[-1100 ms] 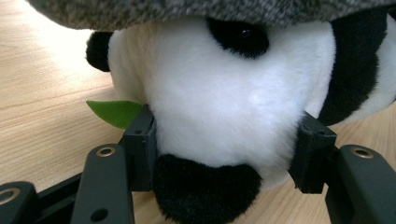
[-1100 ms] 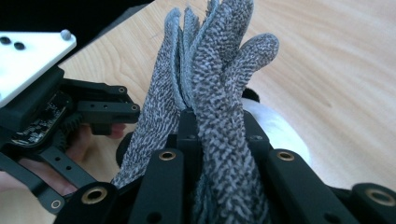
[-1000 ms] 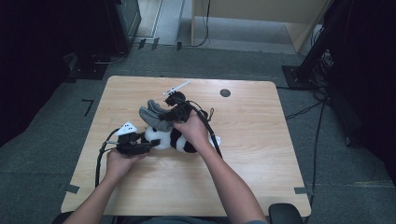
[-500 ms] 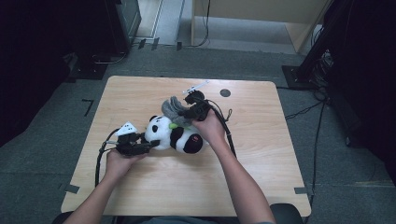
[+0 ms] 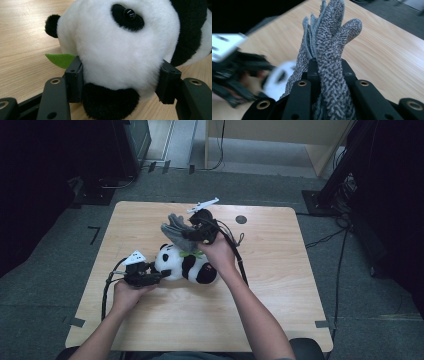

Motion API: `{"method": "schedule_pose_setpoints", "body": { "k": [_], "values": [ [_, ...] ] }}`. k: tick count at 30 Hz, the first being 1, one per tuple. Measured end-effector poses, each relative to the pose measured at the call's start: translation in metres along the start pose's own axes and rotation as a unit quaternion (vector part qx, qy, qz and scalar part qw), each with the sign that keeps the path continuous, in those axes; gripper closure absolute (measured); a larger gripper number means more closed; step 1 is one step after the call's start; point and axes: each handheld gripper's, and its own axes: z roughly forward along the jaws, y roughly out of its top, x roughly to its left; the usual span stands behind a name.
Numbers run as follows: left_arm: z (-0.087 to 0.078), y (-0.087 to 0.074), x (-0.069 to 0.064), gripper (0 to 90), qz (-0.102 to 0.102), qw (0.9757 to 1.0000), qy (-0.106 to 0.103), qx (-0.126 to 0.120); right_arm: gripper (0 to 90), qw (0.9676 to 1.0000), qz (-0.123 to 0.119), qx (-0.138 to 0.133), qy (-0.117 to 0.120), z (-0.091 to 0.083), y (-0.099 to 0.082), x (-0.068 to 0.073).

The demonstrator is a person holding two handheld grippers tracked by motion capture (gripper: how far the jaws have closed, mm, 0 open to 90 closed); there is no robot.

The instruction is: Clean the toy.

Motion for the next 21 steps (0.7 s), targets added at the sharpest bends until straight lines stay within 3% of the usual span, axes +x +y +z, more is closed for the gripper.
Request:
{"method": "schedule_pose_setpoints", "body": {
  "k": [6, 11, 12, 15, 21],
  "values": [
    [0.000, 0.000, 0.000, 36.6, -0.004, 1.0000, -0.002, -0.001, 76.9, 0.9996, -0.013, -0.004, 0.025, 0.019, 0.008, 0.023],
    [0.000, 0.002, 0.000, 36.5, -0.009, 1.0000, 0.002, 0.003, 76.9, 0.9985, -0.012, 0.024, 0.048, 0.045, 0.005, 0.039],
    [-0.001, 0.002, -0.001, 36.5, -0.009, 0.9999, 0.003, 0.005, 76.8, 0.9977, -0.018, 0.043, 0.049, 0.055, 0.001, 0.043],
    [0.000, 0.002, 0.000, 36.5, -0.016, 0.9998, 0.002, 0.008, 76.5, 0.9964, -0.045, 0.070, 0.015, 0.068, -0.008, 0.045],
    [0.000, 0.002, 0.000, 36.6, -0.012, 0.9999, 0.001, 0.004, 76.5, 0.9970, -0.028, 0.068, 0.024, 0.063, -0.010, 0.032]
  ]
}}
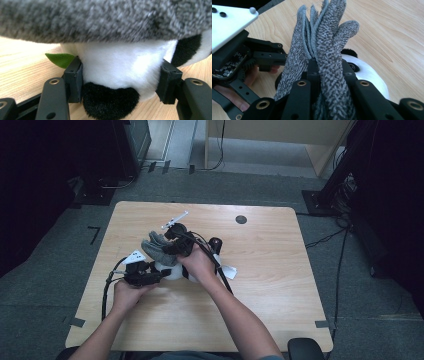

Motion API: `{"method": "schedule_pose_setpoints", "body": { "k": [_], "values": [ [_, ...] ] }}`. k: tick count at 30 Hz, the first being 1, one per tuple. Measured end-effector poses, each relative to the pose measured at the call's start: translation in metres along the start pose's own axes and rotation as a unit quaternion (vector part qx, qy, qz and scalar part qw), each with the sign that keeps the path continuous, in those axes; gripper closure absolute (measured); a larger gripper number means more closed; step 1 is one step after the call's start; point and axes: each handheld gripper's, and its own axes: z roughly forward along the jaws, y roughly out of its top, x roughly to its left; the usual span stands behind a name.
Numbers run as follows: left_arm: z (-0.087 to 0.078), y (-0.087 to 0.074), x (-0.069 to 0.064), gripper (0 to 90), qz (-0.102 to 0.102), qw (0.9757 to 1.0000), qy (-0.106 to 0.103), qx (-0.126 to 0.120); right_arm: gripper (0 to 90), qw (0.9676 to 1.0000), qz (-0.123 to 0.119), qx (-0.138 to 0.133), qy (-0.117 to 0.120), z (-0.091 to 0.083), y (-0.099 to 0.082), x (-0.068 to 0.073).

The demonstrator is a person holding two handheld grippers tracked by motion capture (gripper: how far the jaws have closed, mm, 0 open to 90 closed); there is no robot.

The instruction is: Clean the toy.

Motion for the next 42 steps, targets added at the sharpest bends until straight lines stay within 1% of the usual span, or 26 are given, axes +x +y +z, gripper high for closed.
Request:
{"method": "schedule_pose_setpoints", "body": {
  "k": [8, 12, 16, 18, 21, 23, 25, 28, 31, 35, 38, 40, 41, 42],
  "values": [
    [0.000, 0.000, 0.000, 36.7, -0.001, 1.0000, -0.001, -0.002, 76.4, 1.0000, 0.000, -0.001, -0.009, -0.011, -0.002, -0.010],
    [0.000, 0.000, 0.000, 36.8, -0.004, 1.0000, -0.002, -0.003, 76.4, 0.9998, 0.002, -0.001, -0.019, -0.017, -0.002, -0.015],
    [0.000, 0.000, 0.001, 36.8, -0.004, 1.0000, -0.002, -0.003, 76.5, 0.9993, 0.005, 0.004, -0.036, -0.024, -0.004, -0.023],
    [0.000, 0.000, 0.001, 36.8, -0.003, 1.0000, -0.002, -0.002, 76.6, 0.9988, 0.004, 0.007, -0.049, -0.027, -0.006, -0.025],
    [0.000, 0.000, 0.001, 36.8, -0.003, 1.0000, -0.002, -0.002, 76.7, 0.9976, 0.005, 0.015, -0.068, -0.031, -0.010, -0.034],
    [0.000, 0.000, 0.001, 36.8, -0.001, 1.0000, -0.002, -0.002, 76.8, 0.9971, 0.016, 0.018, -0.072, -0.033, -0.013, -0.040],
    [0.000, 0.000, 0.001, 36.8, 0.000, 1.0000, -0.002, -0.001, 76.8, 0.9963, 0.012, 0.022, -0.083, -0.035, -0.017, -0.042],
    [0.000, 0.000, 0.001, 36.8, -0.001, 1.0000, -0.002, -0.001, 76.8, 0.9954, 0.012, 0.024, -0.092, -0.038, -0.019, -0.047],
    [0.000, 0.000, 0.000, 36.7, -0.002, 1.0000, -0.003, -0.002, 76.9, 0.9953, 0.025, 0.026, -0.089, -0.042, -0.023, -0.055],
    [0.000, 0.000, 0.001, 36.8, -0.002, 1.0000, -0.004, -0.004, 76.9, 0.9956, 0.035, 0.020, -0.085, -0.046, -0.026, -0.060],
    [0.000, 0.000, 0.001, 36.7, -0.002, 1.0000, -0.004, -0.004, 77.0, 0.9935, 0.034, 0.020, -0.107, -0.051, -0.025, -0.061],
    [0.000, 0.000, 0.001, 36.7, -0.002, 1.0000, -0.003, -0.003, 77.0, 0.9931, 0.033, 0.018, -0.111, -0.052, -0.025, -0.061],
    [0.000, 0.000, 0.001, 36.7, -0.001, 1.0000, -0.004, -0.004, 77.1, 0.9930, 0.038, 0.008, -0.112, -0.056, -0.023, -0.059],
    [0.000, 0.000, 0.001, 36.7, -0.002, 1.0000, -0.004, -0.004, 77.1, 0.9930, 0.038, 0.008, -0.112, -0.056, -0.023, -0.059]
  ]
}}
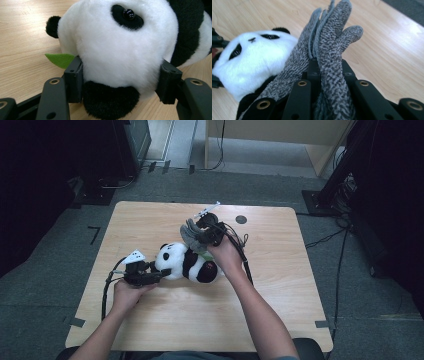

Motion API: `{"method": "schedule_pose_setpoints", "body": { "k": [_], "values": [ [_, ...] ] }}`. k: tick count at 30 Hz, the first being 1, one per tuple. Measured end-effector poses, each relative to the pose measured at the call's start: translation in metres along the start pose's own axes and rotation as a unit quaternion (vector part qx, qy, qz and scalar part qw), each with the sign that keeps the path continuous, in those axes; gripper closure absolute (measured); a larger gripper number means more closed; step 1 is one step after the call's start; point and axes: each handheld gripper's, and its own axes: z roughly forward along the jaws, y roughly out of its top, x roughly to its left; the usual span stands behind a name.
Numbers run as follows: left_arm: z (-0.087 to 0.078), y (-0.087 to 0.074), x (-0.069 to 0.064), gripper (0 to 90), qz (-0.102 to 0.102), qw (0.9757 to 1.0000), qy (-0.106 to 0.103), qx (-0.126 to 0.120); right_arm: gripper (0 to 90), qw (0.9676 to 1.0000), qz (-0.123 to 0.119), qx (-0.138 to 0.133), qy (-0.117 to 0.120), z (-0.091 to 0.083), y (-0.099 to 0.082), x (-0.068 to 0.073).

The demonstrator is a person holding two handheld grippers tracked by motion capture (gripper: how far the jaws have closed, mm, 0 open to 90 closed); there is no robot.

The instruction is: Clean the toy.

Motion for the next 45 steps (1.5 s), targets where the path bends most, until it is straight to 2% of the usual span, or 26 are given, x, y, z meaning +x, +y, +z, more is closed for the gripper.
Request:
{"method": "schedule_pose_setpoints", "body": {
  "k": [4, 6, 7, 9, 10, 11, 12, 13, 15, 18, 21, 22, 24, 26, 31, 34, 37, 41, 43, 45],
  "values": [
    [0.000, 0.000, 0.000, 36.8, -0.004, 1.0000, 0.000, -0.002, 77.2, 0.9981, 0.011, -0.047, 0.037, -0.016, 0.010, 0.013],
    [0.000, 0.001, 0.000, 36.8, -0.006, 1.0000, 0.002, -0.002, 77.2, 0.9966, 0.005, -0.063, 0.053, -0.021, 0.016, 0.023],
    [0.000, 0.001, 0.000, 36.9, -0.006, 1.0000, 0.002, -0.002, 77.2, 0.9966, 0.005, -0.063, 0.053, -0.021, 0.016, 0.023],
    [0.000, 0.002, -0.001, 37.0, -0.010, 0.9999, 0.003, -0.004, 77.1, 0.9943, -0.006, -0.076, 0.074, -0.023, 0.022, 0.040],
    [0.000, 0.002, -0.001, 37.0, -0.010, 0.9999, 0.003, -0.004, 77.2, 0.9939, -0.012, -0.078, 0.078, -0.022, 0.023, 0.044],
    [0.000, 0.002, -0.001, 37.0, -0.011, 0.9999, 0.004, -0.004, 77.2, 0.9939, -0.012, -0.078, 0.078, -0.022, 0.023, 0.044],
    [0.000, 0.003, -0.001, 37.1, -0.013, 0.9999, 0.004, -0.004, 77.1, 0.9931, -0.018, -0.076, 0.088, -0.016, 0.024, 0.056],
    [-0.001, 0.003, -0.001, 37.1, -0.014, 0.9999, 0.005, -0.003, 77.1, 0.9931, -0.018, -0.076, 0.088, -0.016, 0.024, 0.056],
    [-0.001, 0.004, -0.003, 37.4, -0.017, 0.9998, 0.008, -0.002, 77.1, 0.9920, -0.021, -0.067, 0.105, -0.003, 0.022, 0.072],
    [-0.002, 0.006, -0.003, 37.6, -0.023, 0.9997, 0.010, -0.002, 77.1, 0.9923, -0.024, -0.049, 0.111, 0.011, 0.017, 0.082],
    [-0.003, 0.006, -0.002, 37.7, -0.026, 0.9996, 0.010, 0.003, 77.0, 0.9929, -0.033, -0.031, 0.110, 0.022, 0.013, 0.086],
    [-0.002, 0.005, -0.002, 37.9, -0.024, 0.9997, 0.010, 0.005, 77.0, 0.9939, -0.037, -0.015, 0.103, 0.029, 0.008, 0.084],
    [-0.002, 0.005, -0.003, 38.0, -0.023, 0.9997, 0.009, 0.004, 76.9, 0.9939, -0.032, -0.014, 0.104, 0.028, 0.007, 0.082],
    [-0.002, 0.005, -0.003, 38.1, -0.023, 0.9997, 0.009, 0.004, 76.9, 0.9943, -0.032, -0.009, 0.101, 0.025, 0.007, 0.077],
    [-0.002, 0.005, -0.002, 38.4, -0.021, 0.9997, 0.007, 0.007, 77.0, 0.9950, -0.061, 0.004, 0.080, 0.014, 0.002, 0.066],
    [-0.002, 0.005, -0.001, 38.4, -0.023, 0.9997, 0.005, 0.006, 77.0, 0.9950, -0.060, 0.010, 0.079, 0.011, -0.001, 0.059],
    [-0.002, 0.005, -0.001, 38.5, -0.025, 0.9997, 0.003, 0.004, 77.1, 0.9955, -0.048, 0.016, 0.080, 0.005, -0.008, 0.043],
    [-0.002, 0.005, 0.000, 38.6, -0.026, 0.9997, 0.001, 0.003, 77.2, 0.9960, -0.040, 0.013, 0.079, 0.000, -0.011, 0.034],
    [-0.002, 0.005, -0.001, 38.8, -0.021, 0.9998, 0.003, 0.004, 77.1, 0.9974, -0.041, 0.007, 0.059, -0.007, -0.012, 0.027],
    [-0.003, 0.005, -0.001, 38.8, -0.018, 0.9998, 0.004, 0.006, 77.0, 0.9977, -0.030, 0.005, 0.061, -0.010, -0.014, 0.019]
  ]
}}
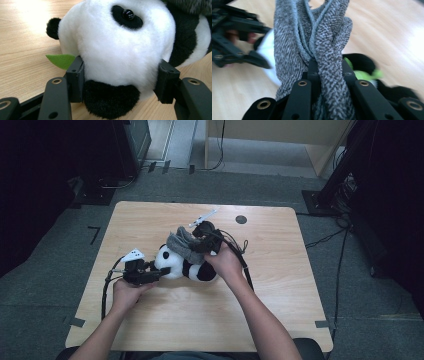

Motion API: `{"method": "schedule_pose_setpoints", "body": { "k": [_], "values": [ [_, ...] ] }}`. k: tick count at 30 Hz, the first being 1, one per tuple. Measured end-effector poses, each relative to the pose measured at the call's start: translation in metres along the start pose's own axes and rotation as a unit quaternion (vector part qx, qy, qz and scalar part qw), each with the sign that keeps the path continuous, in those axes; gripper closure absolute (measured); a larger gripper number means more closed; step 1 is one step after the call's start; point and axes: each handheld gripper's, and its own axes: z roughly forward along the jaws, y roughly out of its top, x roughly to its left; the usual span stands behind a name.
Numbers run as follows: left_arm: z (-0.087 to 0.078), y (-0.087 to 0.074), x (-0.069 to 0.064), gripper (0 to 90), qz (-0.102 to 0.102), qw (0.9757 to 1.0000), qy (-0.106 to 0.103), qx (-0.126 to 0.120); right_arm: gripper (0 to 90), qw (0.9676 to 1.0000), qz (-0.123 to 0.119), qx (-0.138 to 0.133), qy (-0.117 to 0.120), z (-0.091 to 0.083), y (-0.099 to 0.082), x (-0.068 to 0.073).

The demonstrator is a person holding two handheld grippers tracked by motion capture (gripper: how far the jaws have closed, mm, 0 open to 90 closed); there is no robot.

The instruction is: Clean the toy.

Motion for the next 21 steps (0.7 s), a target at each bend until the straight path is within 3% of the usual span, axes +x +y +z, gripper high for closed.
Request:
{"method": "schedule_pose_setpoints", "body": {
  "k": [4, 7, 8, 13, 14, 15, 17, 21],
  "values": [
    [0.000, 0.000, 0.000, 38.8, 0.001, 1.0000, 0.001, 0.000, 77.0, 0.9999, 0.010, -0.005, 0.001, -0.004, -0.002, -0.006],
    [0.000, -0.001, -0.001, 38.8, 0.009, 0.9999, 0.004, 0.003, 77.2, 0.9997, 0.013, -0.015, -0.015, -0.010, -0.002, -0.010],
    [0.000, -0.001, -0.001, 38.8, 0.013, 0.9999, 0.006, 0.005, 77.4, 0.9992, 0.018, -0.020, -0.030, -0.016, -0.001, -0.016],
    [0.000, -0.001, -0.002, 38.6, 0.018, 0.9998, 0.006, 0.007, 77.4, 0.9985, 0.039, -0.027, -0.028, -0.023, -0.007, -0.032],
    [0.000, -0.001, -0.001, 38.6, 0.019, 0.9998, 0.005, 0.009, 77.4, 0.9972, 0.051, -0.044, -0.034, -0.031, -0.009, -0.040],
    [0.000, -0.002, -0.001, 38.6, 0.019, 0.9998, 0.003, 0.009, 77.4, 0.9972, 0.051, -0.044, -0.034, -0.031, -0.009, -0.040],
    [0.000, -0.003, 0.000, 38.3, 0.018, 0.9998, -0.001, 0.007, 77.6, 0.9937, 0.063, -0.078, -0.051, -0.045, -0.010, -0.046],
    [-0.001, -0.004, 0.001, 38.3, 0.025, 0.9996, -0.002, 0.008, 77.5, 0.9928, 0.069, -0.076, -0.062, -0.048, -0.013, -0.052]
  ]
}}
